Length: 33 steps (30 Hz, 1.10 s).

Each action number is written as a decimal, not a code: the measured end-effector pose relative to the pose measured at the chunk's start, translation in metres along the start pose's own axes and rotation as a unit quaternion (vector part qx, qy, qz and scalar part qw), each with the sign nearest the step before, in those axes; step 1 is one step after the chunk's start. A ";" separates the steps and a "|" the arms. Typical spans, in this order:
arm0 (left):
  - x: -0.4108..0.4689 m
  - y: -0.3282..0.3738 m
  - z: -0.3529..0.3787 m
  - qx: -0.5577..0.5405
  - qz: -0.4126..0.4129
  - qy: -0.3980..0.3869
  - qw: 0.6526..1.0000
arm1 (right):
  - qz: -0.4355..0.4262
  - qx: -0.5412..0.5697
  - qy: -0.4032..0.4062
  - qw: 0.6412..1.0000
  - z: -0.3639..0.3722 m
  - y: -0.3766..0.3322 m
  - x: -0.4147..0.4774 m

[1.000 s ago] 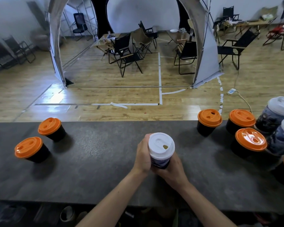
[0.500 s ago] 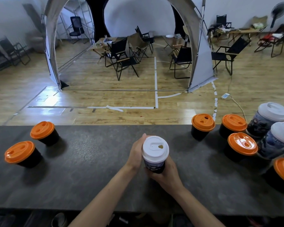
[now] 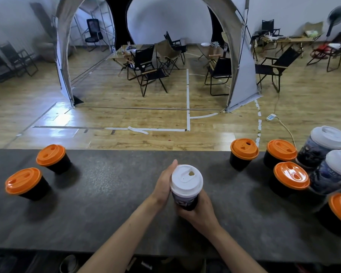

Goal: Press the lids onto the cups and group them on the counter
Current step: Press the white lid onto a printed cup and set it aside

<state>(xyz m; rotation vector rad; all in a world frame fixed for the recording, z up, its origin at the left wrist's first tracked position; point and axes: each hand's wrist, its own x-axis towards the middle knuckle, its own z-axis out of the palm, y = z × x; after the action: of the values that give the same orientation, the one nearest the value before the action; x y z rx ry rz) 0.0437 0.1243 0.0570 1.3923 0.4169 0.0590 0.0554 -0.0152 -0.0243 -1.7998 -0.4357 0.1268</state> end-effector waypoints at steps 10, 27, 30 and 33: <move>-0.001 -0.002 0.002 0.011 0.052 0.024 0.998 | 0.008 -0.007 0.001 1.000 0.000 -0.004 -0.001; 0.003 0.000 -0.003 0.003 0.007 0.007 1.000 | -0.009 -0.013 -0.024 1.000 -0.004 0.000 0.002; 0.008 -0.002 -0.005 -0.051 -0.012 0.060 0.997 | 0.002 -0.014 -0.031 0.999 -0.001 -0.001 0.001; 0.013 0.002 -0.005 -0.107 -0.054 0.069 0.990 | 0.035 0.005 -0.027 0.999 -0.002 0.004 0.001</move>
<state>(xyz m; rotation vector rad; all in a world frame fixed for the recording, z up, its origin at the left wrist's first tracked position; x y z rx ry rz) 0.0541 0.1333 0.0554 1.1556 0.5830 0.1092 0.0579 -0.0175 -0.0273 -1.8065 -0.4100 0.2267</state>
